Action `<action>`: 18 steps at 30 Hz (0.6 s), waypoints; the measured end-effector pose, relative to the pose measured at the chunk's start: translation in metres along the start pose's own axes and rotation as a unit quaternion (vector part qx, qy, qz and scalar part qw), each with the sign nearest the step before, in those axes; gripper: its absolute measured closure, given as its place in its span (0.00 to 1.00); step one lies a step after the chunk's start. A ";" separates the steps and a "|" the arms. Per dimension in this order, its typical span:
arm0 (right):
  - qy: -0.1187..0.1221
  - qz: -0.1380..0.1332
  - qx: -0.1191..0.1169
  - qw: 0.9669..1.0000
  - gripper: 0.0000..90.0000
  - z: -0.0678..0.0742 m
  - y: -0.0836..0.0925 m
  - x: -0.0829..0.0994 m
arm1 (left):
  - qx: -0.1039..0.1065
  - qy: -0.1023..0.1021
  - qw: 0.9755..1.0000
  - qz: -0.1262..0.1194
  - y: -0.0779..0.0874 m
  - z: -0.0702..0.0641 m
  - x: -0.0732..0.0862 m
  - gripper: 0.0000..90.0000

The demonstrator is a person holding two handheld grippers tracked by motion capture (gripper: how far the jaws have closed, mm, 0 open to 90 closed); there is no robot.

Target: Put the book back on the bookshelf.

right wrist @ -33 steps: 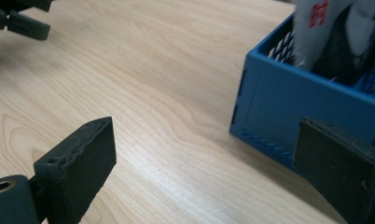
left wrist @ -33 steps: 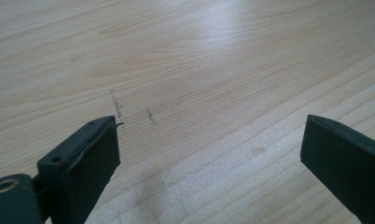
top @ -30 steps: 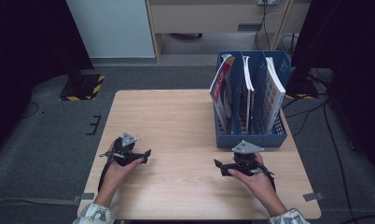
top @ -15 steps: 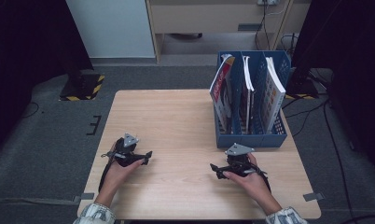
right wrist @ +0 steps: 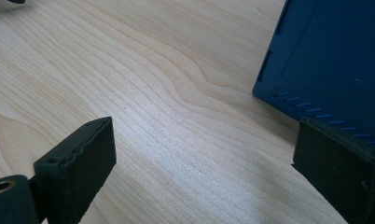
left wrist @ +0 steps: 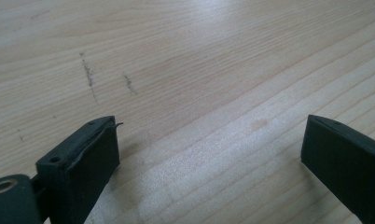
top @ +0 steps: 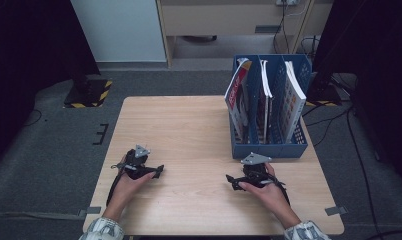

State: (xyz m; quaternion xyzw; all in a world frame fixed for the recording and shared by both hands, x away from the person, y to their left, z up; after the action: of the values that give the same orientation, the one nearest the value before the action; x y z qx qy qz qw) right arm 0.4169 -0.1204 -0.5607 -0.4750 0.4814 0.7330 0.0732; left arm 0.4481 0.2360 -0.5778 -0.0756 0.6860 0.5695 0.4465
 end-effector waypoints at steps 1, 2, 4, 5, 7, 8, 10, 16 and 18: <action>-0.002 0.001 0.002 1.000 0.07 0.000 -0.001 0.000 | 0.000 0.001 1.000 0.000 -0.001 0.000 0.001 0.04; -0.002 0.002 0.004 1.000 0.07 -0.001 -0.002 0.001 | 0.001 0.003 1.000 -0.001 -0.001 0.000 0.001 0.03; -0.005 0.005 0.005 1.000 0.07 -0.001 -0.003 0.001 | 0.001 0.003 1.000 -0.001 -0.001 0.001 0.001 0.03; -0.007 0.005 0.005 1.000 0.07 -0.001 -0.004 0.001 | 0.001 0.004 1.000 -0.002 -0.001 0.001 0.001 0.03; -0.003 0.006 0.007 1.000 0.07 -0.002 -0.004 0.002 | 0.001 0.004 1.000 -0.003 -0.002 0.000 0.001 0.02; -0.006 0.008 0.006 1.000 0.07 -0.002 -0.005 0.002 | 0.002 0.004 1.000 -0.003 -0.002 0.000 0.001 0.02; -0.004 0.010 0.007 1.000 0.07 -0.002 -0.006 0.003 | 0.003 0.004 1.000 -0.003 -0.002 0.000 0.001 0.02; -0.001 0.028 0.010 1.000 0.07 0.000 -0.013 0.008 | 0.003 0.004 1.000 -0.003 -0.002 0.000 0.001 0.02; -0.004 0.035 0.012 0.999 0.07 0.001 -0.016 0.010 | 0.003 0.004 1.000 -0.003 -0.002 0.000 0.001 0.02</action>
State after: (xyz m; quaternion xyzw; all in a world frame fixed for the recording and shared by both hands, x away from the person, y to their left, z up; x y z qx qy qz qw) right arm 0.4194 -0.1150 -0.5786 -0.4543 0.5062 0.7310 0.0552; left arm 0.4487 0.2362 -0.5798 -0.0783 0.6893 0.5659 0.4454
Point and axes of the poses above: each handheld gripper's, and its own axes: y roughly backward along the jaws, x roughly out of its underside, z roughly to its left, the point moved 6 cm from there along -y, roughly forward along the jaws, and after that the axes turned 3 degrees about -y, right-handed, at the moved point
